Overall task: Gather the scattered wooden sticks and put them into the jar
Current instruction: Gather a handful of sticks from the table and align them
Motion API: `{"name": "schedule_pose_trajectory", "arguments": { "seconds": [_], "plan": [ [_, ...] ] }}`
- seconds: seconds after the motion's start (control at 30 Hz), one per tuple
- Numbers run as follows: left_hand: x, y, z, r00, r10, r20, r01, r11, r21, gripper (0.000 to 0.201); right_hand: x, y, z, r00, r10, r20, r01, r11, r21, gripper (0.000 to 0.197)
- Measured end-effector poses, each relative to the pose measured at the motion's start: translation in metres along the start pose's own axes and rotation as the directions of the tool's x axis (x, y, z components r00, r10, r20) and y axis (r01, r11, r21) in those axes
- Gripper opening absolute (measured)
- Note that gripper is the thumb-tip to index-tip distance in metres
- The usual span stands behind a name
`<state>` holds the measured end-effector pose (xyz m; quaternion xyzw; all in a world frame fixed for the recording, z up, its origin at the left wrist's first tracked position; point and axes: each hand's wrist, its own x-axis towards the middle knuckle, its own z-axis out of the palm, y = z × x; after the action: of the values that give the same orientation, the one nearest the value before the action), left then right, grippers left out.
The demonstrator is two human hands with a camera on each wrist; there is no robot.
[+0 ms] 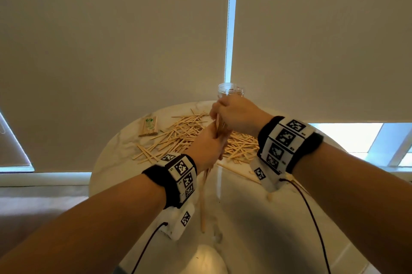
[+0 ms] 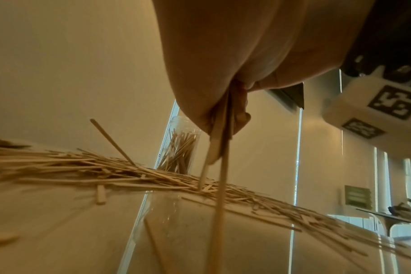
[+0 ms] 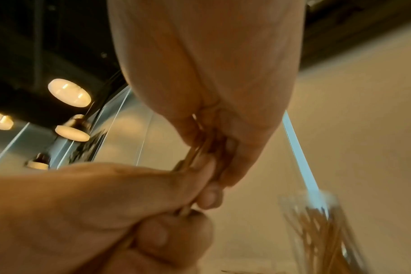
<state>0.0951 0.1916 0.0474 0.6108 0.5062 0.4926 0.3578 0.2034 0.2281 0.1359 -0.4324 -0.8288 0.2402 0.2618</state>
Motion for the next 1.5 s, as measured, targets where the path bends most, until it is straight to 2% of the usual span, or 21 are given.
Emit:
{"name": "schedule_pose_trajectory", "arguments": {
  "seconds": [0.1, 0.17, 0.27, 0.33, 0.37, 0.43, 0.47, 0.5, 0.57, 0.63, 0.7, 0.73, 0.8, 0.83, 0.9, 0.97, 1.1, 1.2, 1.33, 1.47, 1.5],
  "plan": [
    [0.002, 0.005, 0.0, 0.999, -0.039, 0.019, 0.04, 0.995, -0.087, 0.015, -0.003, 0.005, 0.003, 1.0, -0.015, 0.011, 0.015, 1.0, -0.019, 0.039],
    [0.002, 0.008, -0.004, 0.998, -0.065, 0.016, 0.067, 0.986, -0.152, 0.015, -0.005, 0.01, 0.007, 0.998, -0.013, 0.054, 0.012, 1.0, 0.019, 0.054],
    [0.007, 0.009, -0.017, 0.991, -0.078, -0.108, 0.052, 0.973, -0.223, 0.017, -0.014, 0.021, 0.013, 1.0, 0.017, -0.006, -0.016, 0.989, 0.147, 0.085],
    [0.013, 0.01, -0.028, 0.965, -0.104, -0.241, 0.018, 0.942, -0.335, 0.016, -0.024, 0.03, 0.018, 0.986, 0.08, 0.148, -0.09, 0.994, 0.057, 0.091],
    [0.016, 0.012, -0.033, 0.947, -0.126, -0.295, -0.007, 0.911, -0.411, 0.014, -0.03, 0.032, 0.022, 0.951, 0.125, 0.282, -0.124, 0.992, -0.021, 0.088],
    [0.019, 0.016, -0.037, 0.924, -0.158, -0.349, -0.049, 0.854, -0.518, 0.011, -0.042, 0.035, 0.032, 0.836, 0.208, 0.508, -0.185, 0.978, -0.097, 0.064],
    [0.018, 0.017, -0.037, 0.922, -0.163, -0.35, -0.055, 0.843, -0.535, 0.01, -0.045, 0.036, 0.038, 0.805, 0.222, 0.55, -0.241, 0.97, -0.039, 0.045],
    [0.017, 0.017, -0.035, 0.928, -0.16, -0.336, -0.051, 0.84, -0.54, 0.01, -0.047, 0.036, 0.043, 0.803, 0.215, 0.556, -0.3, 0.952, 0.064, 0.029],
    [0.014, 0.016, -0.03, 0.943, -0.147, -0.298, -0.035, 0.848, -0.529, 0.012, -0.045, 0.035, 0.048, 0.867, 0.204, 0.455, -0.33, 0.919, 0.217, 0.017],
    [0.013, 0.014, -0.027, 0.944, -0.13, -0.302, -0.045, 0.858, -0.511, 0.015, -0.043, 0.031, 0.047, 0.904, 0.193, 0.383, -0.326, 0.889, 0.322, 0.028],
    [0.014, 0.013, -0.028, 0.926, -0.122, -0.358, -0.072, 0.873, -0.482, 0.014, -0.042, 0.028, 0.045, 0.883, 0.137, 0.449, -0.325, 0.868, 0.375, 0.054],
    [0.016, 0.013, -0.028, 0.916, -0.123, -0.382, -0.078, 0.879, -0.47, 0.014, -0.043, 0.026, 0.045, 0.865, 0.114, 0.489, -0.331, 0.862, 0.384, 0.058],
    [0.016, 0.013, -0.027, 0.909, -0.138, -0.394, -0.062, 0.89, -0.453, 0.012, -0.044, 0.02, 0.045, 0.859, 0.086, 0.505, -0.326, 0.852, 0.41, 0.042],
    [0.016, 0.014, -0.024, 0.911, -0.146, -0.385, -0.043, 0.897, -0.441, 0.012, -0.043, 0.02, 0.047, 0.879, 0.082, 0.469, -0.283, 0.882, 0.376, 0.035],
    [0.013, 0.018, -0.015, 0.92, -0.155, -0.359, -0.002, 0.916, -0.4, 0.011, -0.04, 0.02, 0.05, 0.912, 0.118, 0.392, -0.203, 0.962, 0.181, 0.032],
    [0.01, 0.023, -0.008, 0.929, -0.154, -0.337, 0.027, 0.935, -0.353, 0.011, -0.038, 0.023, 0.051, 0.922, 0.182, 0.34, -0.216, 0.974, 0.062, 0.032],
    [0.008, 0.029, -0.005, 0.956, -0.137, -0.258, 0.059, 0.956, -0.288, 0.02, -0.039, 0.033, 0.047, 0.957, 0.177, 0.23, -0.188, 0.982, 0.024, 0.028],
    [0.007, 0.032, -0.008, 0.973, -0.147, -0.178, 0.081, 0.94, -0.332, 0.031, -0.042, 0.039, 0.045, 0.98, 0.11, 0.167, -0.121, 0.991, 0.053, 0.023],
    [0.009, 0.033, -0.01, 0.977, -0.17, -0.129, 0.106, 0.91, -0.4, 0.027, -0.041, 0.044, 0.044, 1.0, 0.005, 0.019, -0.005, 1.0, 0.004, 0.032],
    [0.012, 0.035, -0.012, 0.975, -0.194, -0.111, 0.126, 0.888, -0.442, 0.011, -0.04, 0.048, 0.042, 0.999, -0.021, 0.03, 0.023, 0.996, -0.09, 0.037],
    [0.015, 0.037, -0.016, 0.967, -0.21, -0.147, 0.12, 0.878, -0.463, 0.02, -0.04, 0.051, 0.04, 0.999, -0.012, 0.037, 0.016, 0.994, -0.11, 0.039]
  ]
}}
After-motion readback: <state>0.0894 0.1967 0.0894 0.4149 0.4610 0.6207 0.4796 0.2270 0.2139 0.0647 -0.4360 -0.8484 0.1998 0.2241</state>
